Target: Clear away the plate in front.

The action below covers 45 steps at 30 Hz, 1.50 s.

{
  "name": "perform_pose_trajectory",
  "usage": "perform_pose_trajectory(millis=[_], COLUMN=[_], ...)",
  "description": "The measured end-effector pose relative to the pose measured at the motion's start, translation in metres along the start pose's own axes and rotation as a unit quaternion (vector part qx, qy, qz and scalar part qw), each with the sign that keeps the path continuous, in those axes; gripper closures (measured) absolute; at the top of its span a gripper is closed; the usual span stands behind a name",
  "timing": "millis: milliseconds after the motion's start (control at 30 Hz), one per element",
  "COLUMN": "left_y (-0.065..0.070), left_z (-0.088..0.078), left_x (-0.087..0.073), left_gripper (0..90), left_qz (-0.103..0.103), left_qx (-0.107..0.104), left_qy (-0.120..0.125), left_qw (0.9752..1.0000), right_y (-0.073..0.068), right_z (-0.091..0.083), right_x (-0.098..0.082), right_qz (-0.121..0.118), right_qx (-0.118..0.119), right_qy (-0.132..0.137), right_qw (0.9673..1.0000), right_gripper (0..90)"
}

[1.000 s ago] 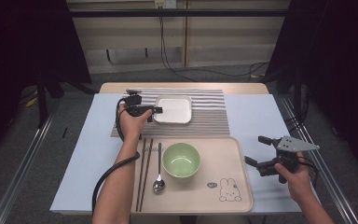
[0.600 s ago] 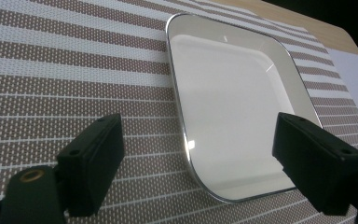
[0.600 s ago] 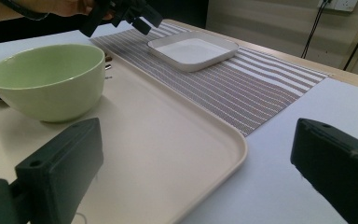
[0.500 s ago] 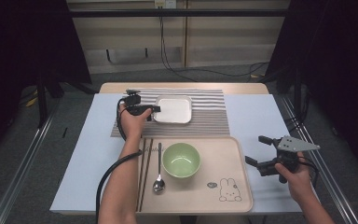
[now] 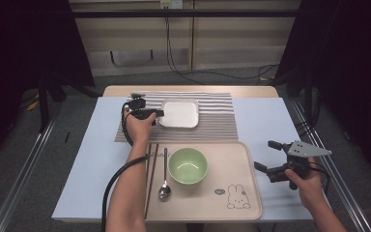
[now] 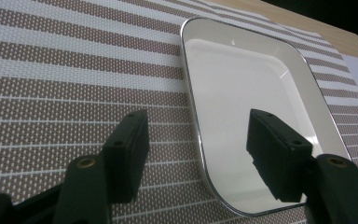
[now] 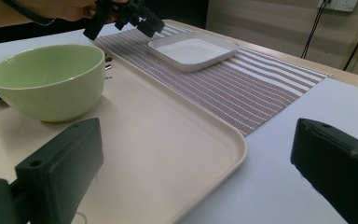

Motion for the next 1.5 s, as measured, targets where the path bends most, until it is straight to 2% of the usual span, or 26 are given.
perform_pose_trajectory(millis=[67,167,233,333,433,500,633,933,1000,1100,1233,1267,1433,1500], left_y=[0.000,0.001,0.000,0.002,0.001,0.001,0.001,0.004,0.006,0.006,0.008,0.008,0.009,0.010], left_z=[0.000,0.002,0.002,0.004,0.004,0.004,0.005,0.011,0.012,0.013,0.014,0.014,0.015,0.016], left_x=[-0.001,-0.002,-0.002,-0.002,-0.002,-0.003,-0.004,-0.008,-0.008,-0.008,-0.009,-0.010,-0.011,-0.012], left_gripper=[43.2,48.1,52.2,54.2,59.3,62.3,65.1,69.1,72.0,75.1,76.7,77.0,80.2,80.9], left_qz=[0.001,-0.005,-0.001,-0.002,0.005,-0.001,0.003,-0.006,-0.004,-0.005,-0.025,-0.019,-0.019,-0.028], left_qx=[0.010,0.013,0.014,0.016,0.016,0.017,0.020,0.019,0.021,0.024,0.026,0.027,0.029,0.032], left_qy=[-0.005,-0.012,-0.016,-0.010,-0.007,-0.007,-0.007,-0.012,-0.021,-0.020,-0.026,-0.031,-0.036,-0.038], left_qw=[0.9999,0.9998,0.9998,0.9998,0.9998,0.9998,0.9998,0.9997,0.9995,0.9995,0.9990,0.9990,0.9987,0.9984], right_y=[0.000,0.000,0.000,0.000,0.000,0.000,0.000,0.000,0.000,0.000,0.000,0.000,0.000,0.001], right_z=[0.000,0.000,0.000,0.000,0.000,0.000,0.000,0.001,0.001,0.001,0.001,0.000,0.000,0.000], right_x=[0.000,0.000,0.000,0.000,0.000,0.000,0.000,0.000,-0.001,-0.001,-0.001,-0.001,-0.001,-0.001], right_qz=[0.000,0.000,0.000,-0.001,0.000,0.000,0.002,0.003,0.001,0.000,0.000,0.000,-0.001,-0.001], right_qx=[0.000,0.000,0.000,-0.001,0.000,-0.001,0.000,-0.002,-0.002,-0.002,-0.001,-0.003,0.001,0.000], right_qy=[0.000,0.000,0.000,0.000,-0.001,0.000,-0.001,-0.002,-0.004,-0.003,-0.003,-0.004,-0.003,-0.004], right_qw=[1.0000,1.0000,1.0000,1.0000,1.0000,1.0000,1.0000,1.0000,1.0000,1.0000,1.0000,1.0000,1.0000,1.0000], right_gripper=[1.8,1.8,1.8,1.8,1.7,1.8,1.8,1.8,1.8,1.7,1.8,1.7,1.7,1.7])
Point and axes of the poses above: each handheld gripper's, and its own axes: z roughly forward along the jaws, x roughly out of its top, y roughly to its right, the point moved 3 cm from there along z, roughly forward along the jaws, and after that the axes turned 15 degrees about y, right-handed, at the moved point
